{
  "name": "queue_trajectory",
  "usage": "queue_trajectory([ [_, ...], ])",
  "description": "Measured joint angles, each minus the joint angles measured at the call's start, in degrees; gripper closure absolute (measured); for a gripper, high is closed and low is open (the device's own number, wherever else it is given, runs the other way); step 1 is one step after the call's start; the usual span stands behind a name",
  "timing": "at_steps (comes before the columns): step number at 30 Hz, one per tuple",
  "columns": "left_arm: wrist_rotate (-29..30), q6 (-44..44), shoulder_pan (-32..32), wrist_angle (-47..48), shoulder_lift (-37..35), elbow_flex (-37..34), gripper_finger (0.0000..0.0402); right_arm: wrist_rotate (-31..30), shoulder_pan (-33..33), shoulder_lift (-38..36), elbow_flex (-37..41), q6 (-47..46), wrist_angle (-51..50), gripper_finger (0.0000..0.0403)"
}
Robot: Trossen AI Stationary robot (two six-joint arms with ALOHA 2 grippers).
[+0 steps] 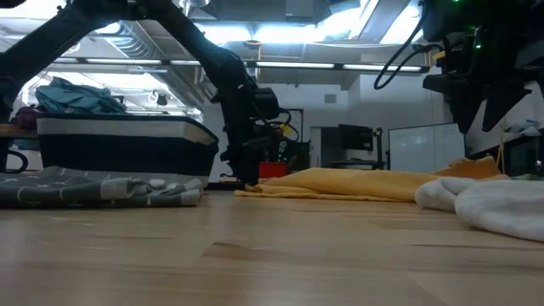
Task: Fold towel
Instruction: Fold the yellow towel
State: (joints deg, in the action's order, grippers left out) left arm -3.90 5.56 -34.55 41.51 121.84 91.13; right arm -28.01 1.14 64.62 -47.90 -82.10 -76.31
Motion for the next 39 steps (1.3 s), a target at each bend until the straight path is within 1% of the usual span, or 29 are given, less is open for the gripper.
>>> queue_trajectory([
  [3, -0.63, 0.09, 0.48, 0.37, 0.16, 0.00, 0.0270, -0.02, -0.01, 0.00, 0.00, 0.10, -0.01, 0.0198],
  [6, -0.78, 0.49, 0.86, 1.51, 0.06, 0.00, 0.0290, -0.02, 0.00, 0.00, 0.00, 0.12, -0.02, 0.0198],
  [9, -0.82, 2.50, 1.26, 4.66, -0.37, 0.00, 0.0329, -0.02, 0.00, 0.00, 0.00, 0.15, -0.03, 0.0198],
  [12, -1.01, 3.94, 1.54, 8.95, -1.37, 0.00, 0.0378, -0.04, -0.01, 0.00, 0.00, 0.27, -0.06, 0.0198],
  [14, -1.18, 3.99, 1.60, 10.69, -2.31, -0.02, 0.0394, -0.38, -0.01, 0.00, 0.00, 0.65, -0.08, 0.0198],
  [19, -2.21, 5.06, 2.62, 12.86, -5.21, 0.00, 0.0397, -1.38, 0.01, 0.00, -0.01, 1.35, 0.13, 0.0198],
  [24, -2.47, 5.38, 5.10, 15.02, -7.85, 0.02, 0.0398, -1.38, 0.00, 0.00, -0.02, 1.39, 0.19, 0.0198],
  [31, -2.51, 5.65, 10.47, 21.41, -8.26, -0.02, 0.0400, -1.38, 0.00, 0.00, -0.02, 1.41, 0.19, 0.0198],
  [36, -2.40, 6.88, 14.14, 22.46, -8.26, -0.16, 0.0400, -1.38, 0.00, 0.00, -0.02, 1.41, 0.21, 0.0198],
  [39, -1.18, 8.09, 16.05, 22.02, -8.26, -0.17, 0.0401, -1.37, 0.00, 0.00, -0.02, 1.44, 0.19, 0.0198],
])
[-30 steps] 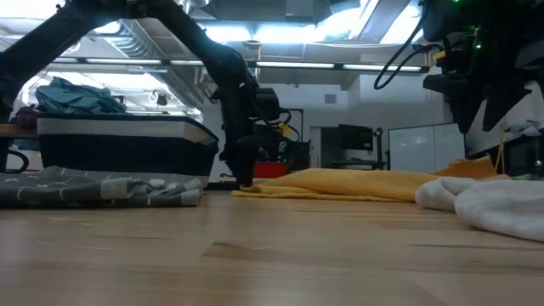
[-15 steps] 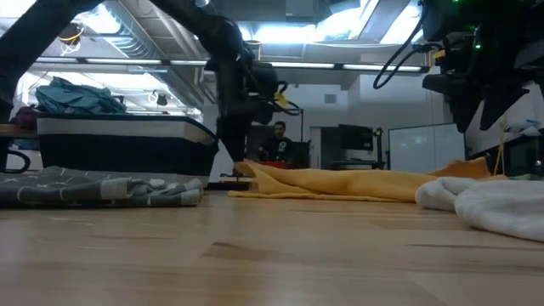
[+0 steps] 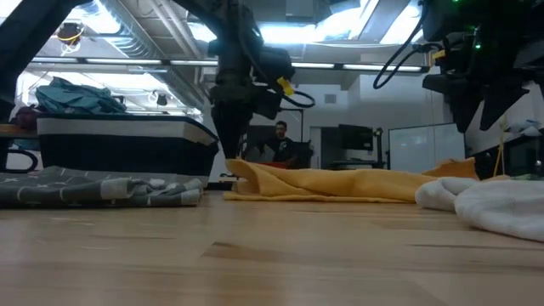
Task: Fold towel
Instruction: Fold the yellow towel
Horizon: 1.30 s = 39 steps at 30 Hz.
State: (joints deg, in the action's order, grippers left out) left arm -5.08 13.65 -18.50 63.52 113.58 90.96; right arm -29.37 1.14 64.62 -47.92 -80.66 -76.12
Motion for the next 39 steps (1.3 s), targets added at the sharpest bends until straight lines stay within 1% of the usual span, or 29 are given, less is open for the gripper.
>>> queue_trajectory([
  [8, 4.67, 5.16, 4.26, -0.35, -2.27, 0.00, 0.0401, -0.01, -0.01, 0.00, 0.00, 0.02, -0.02, 0.0198],
  [12, 5.24, 6.86, 6.73, -1.01, -3.78, 0.02, 0.0401, -0.30, -0.01, 0.00, 0.00, 0.04, -0.04, 0.0198],
  [17, 5.95, 8.98, 10.46, -1.51, -3.89, 0.04, 0.0401, -1.65, 0.01, 0.02, 0.00, 0.07, 0.01, 0.0198],
  [19, 8.03, 9.84, 12.22, -1.45, -3.91, 0.07, 0.0401, -1.65, -0.01, 0.02, 0.00, 0.07, 0.00, 0.0198],
  [22, 13.27, 10.34, 14.82, -0.55, -3.91, 0.04, 0.0401, -1.65, 0.01, 0.02, 0.00, 0.17, 0.00, 0.0198],
  [24, 14.58, 10.57, 16.12, 0.81, -3.91, 0.05, 0.0401, -1.65, 0.00, 0.02, 0.00, 0.30, -0.02, 0.0198],
  [27, 13.36, 10.26, 17.63, 2.59, -3.91, 0.04, 0.0401, -1.65, 0.00, 0.02, 0.00, 1.43, 0.00, 0.0198],
  [31, 8.69, 7.96, 19.16, 1.25, -3.91, -0.25, 0.0396, -1.65, 0.00, 0.02, 0.00, 1.79, -0.01, 0.0198],
  [35, 8.37, 7.58, 20.20, -1.51, -3.91, -1.73, 0.0382, -1.63, 0.00, 0.02, 0.00, 1.81, -0.01, 0.0198],
  [39, 8.47, 7.37, 20.41, -1.64, -3.91, -2.29, 0.0350, -0.77, 0.00, 0.02, 0.00, 4.49, -0.03, 0.0198],
])
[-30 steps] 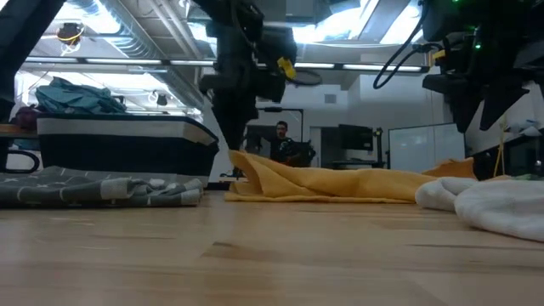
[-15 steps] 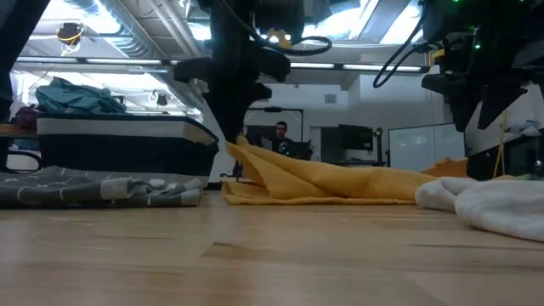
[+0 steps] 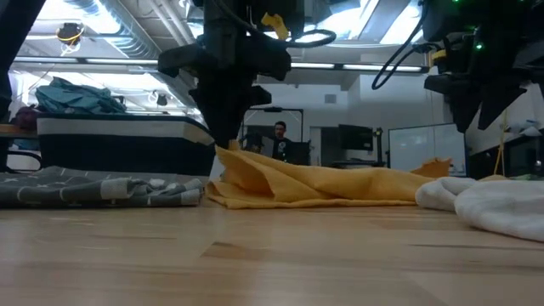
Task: Fold towel
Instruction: Fold the yellow towel
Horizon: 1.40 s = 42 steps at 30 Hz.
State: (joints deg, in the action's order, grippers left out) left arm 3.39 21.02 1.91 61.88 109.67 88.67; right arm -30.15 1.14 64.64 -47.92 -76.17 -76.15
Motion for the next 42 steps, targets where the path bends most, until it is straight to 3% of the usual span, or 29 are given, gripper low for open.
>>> queue_trajectory([
  [6, 0.25, -2.30, -0.04, 0.92, 0.02, -0.03, 0.0284, -0.33, 0.00, 1.17, 0.00, 7.91, -0.31, 0.0198],
  [12, 0.25, -5.79, -0.04, 3.58, 0.02, -0.03, 0.0246, -7.36, 0.01, 6.23, 0.00, 21.14, -0.17, 0.0198],
  [19, 0.25, -6.85, -0.14, 7.49, 0.02, -0.03, 0.0249, -12.62, 0.01, 14.77, 0.00, 32.98, 0.11, 0.0198],
  [29, 0.34, -4.06, -0.90, 9.07, 0.02, -0.03, 0.0265, -12.92, 0.01, 22.69, 0.00, 47.94, 2.57, 0.0198],
  [36, 0.36, -4.06, -2.26, 8.93, 0.02, -0.03, 0.0266, -17.84, 0.44, 23.37, 0.00, 49.73, 7.84, 0.0198],
  [42, 0.36, -4.09, -3.15, 9.02, 0.02, -0.03, 0.0266, -15.33, 4.49, 23.37, 0.56, 51.92, 9.27, 0.0236],
])
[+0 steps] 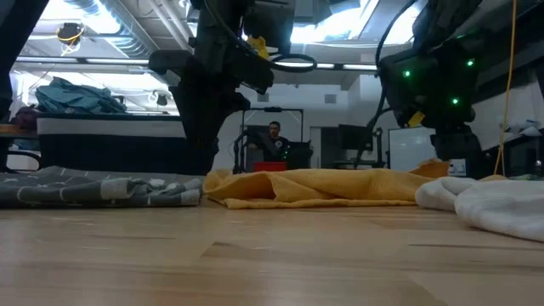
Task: Fold towel
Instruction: Fold the yellow towel
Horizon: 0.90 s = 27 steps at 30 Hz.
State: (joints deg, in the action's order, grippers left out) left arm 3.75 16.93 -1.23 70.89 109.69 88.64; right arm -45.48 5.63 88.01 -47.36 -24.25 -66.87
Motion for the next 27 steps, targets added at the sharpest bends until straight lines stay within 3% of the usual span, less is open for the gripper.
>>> queue_trajectory([
  [8, -0.09, -0.49, 0.00, 0.02, 0.00, 0.02, 0.0266, -0.49, 4.63, 0.00, 0.16, 0.96, -0.01, 0.0390],
  [12, -0.13, -0.44, 0.00, 0.02, 0.00, 0.02, 0.0266, -0.50, 6.38, 0.00, 0.16, 3.23, 2.05, 0.0380],
  [16, -0.12, 0.55, 0.00, 0.02, 0.00, 0.02, 0.0266, -0.50, 7.69, 0.00, 0.16, 4.87, 3.00, 0.0395],
  [20, -0.11, 3.63, 0.00, -0.86, -0.03, 0.02, 0.0266, -3.53, 7.67, -0.24, 0.14, 4.23, 1.62, 0.0393],
  [27, -1.30, 4.32, -3.05, -13.77, -6.20, 0.20, 0.0266, -3.32, 7.63, -5.89, -3.93, -0.95, -3.82, 0.0396],
])
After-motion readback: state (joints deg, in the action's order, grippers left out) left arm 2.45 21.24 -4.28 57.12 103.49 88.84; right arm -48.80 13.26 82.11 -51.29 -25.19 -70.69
